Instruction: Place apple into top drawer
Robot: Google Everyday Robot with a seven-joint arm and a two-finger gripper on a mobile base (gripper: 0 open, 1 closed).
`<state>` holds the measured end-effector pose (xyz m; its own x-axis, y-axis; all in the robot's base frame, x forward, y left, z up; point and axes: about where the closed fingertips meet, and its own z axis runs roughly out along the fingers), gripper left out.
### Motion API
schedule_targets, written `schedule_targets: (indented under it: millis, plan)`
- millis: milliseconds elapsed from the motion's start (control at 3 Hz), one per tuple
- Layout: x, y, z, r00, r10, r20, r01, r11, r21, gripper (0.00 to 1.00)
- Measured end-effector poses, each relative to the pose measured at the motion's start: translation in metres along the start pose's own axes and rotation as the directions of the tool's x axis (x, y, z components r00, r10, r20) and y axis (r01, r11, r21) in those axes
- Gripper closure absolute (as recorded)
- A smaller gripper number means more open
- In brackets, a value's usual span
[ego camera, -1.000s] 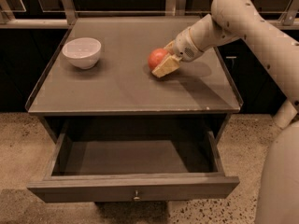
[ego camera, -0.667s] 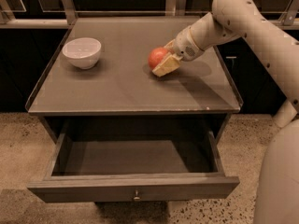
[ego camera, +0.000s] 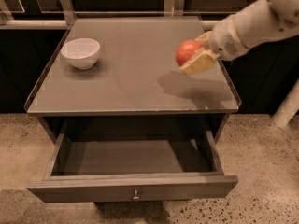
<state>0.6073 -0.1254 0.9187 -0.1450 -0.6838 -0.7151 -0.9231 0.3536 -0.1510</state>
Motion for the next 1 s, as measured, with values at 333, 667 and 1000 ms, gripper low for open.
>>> schedule_targets:
  millis: [333,667,1000]
  plan:
    - [0.009,0.05,-0.059,0.998,0.059,-0.011,-0.057,0.9924,0.109,1.0]
    - [0.045,0.098,-0.078,0.987,0.157,-0.026,-0.151,0.9761,0.157,1.0]
    - [0.082,0.119,-0.072,0.967,0.243,-0.082,-0.23,0.9632,0.139,1.0]
